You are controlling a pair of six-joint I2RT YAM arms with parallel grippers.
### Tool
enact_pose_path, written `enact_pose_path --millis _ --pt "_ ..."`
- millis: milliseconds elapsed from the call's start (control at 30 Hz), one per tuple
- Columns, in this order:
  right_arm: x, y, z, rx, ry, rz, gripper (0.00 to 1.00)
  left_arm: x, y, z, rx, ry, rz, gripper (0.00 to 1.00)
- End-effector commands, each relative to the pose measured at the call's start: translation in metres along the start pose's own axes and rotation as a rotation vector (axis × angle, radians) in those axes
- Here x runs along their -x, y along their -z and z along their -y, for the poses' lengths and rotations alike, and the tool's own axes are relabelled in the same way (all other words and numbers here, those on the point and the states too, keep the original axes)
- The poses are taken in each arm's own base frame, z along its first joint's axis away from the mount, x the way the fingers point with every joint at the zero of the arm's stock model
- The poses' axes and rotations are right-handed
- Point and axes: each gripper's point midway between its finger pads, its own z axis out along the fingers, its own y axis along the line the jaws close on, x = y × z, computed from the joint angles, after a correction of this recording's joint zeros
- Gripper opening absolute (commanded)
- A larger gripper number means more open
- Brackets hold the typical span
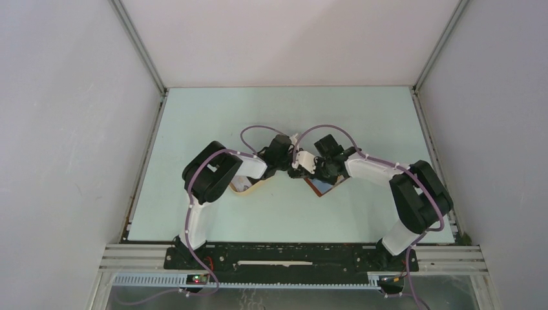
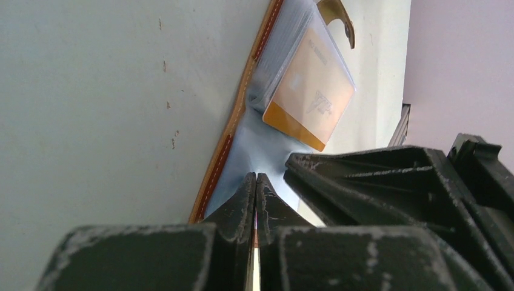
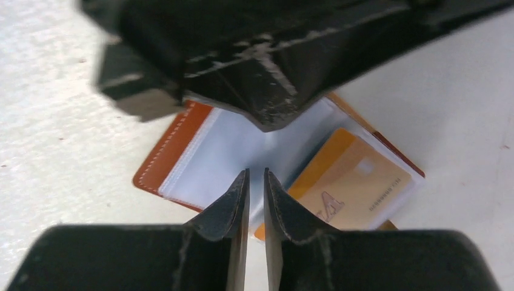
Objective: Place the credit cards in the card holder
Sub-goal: Insert the credit card into the card holder.
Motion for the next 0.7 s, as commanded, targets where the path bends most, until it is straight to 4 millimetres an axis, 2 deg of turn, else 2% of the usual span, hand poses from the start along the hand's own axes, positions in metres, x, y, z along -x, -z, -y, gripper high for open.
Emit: enact_pose_path --millis 0,167,267,333,400,500,667 --pt "0.002 0.01 0.038 -0.153 -0.05 -0.013 0.21 -0.017 0.0 -0.033 0.111 0.007 -0.05 0.03" --pt "-0.006 0.016 0.053 -0.22 -0.082 -0.035 0.21 -0.017 0.0 -0.034 0.112 0.005 -0.052 0.03" --pt "-0.005 0.019 0.056 -0.235 -0.09 -0.029 0.21 -0.016 0.0 -0.033 0.112 0.004 -0.049 0.03" --pt "0.001 0.022 0.048 -0.194 -0.091 0.009 0.22 -0.014 0.001 -0.03 0.105 0.0 -0.045 0.05" --pt "0.013 0.03 0.032 -0.102 -0.1 0.076 0.24 -0.01 0.003 -0.023 0.091 -0.012 -0.033 0.09" --pt "0.036 0.055 0.018 0.002 -0.117 0.198 0.27 0.004 0.013 -0.001 0.058 -0.05 0.008 0.17" --pt "0.056 0.108 0.018 0.025 -0.132 0.37 0.32 0.035 0.049 0.052 -0.013 -0.171 0.13 0.26"
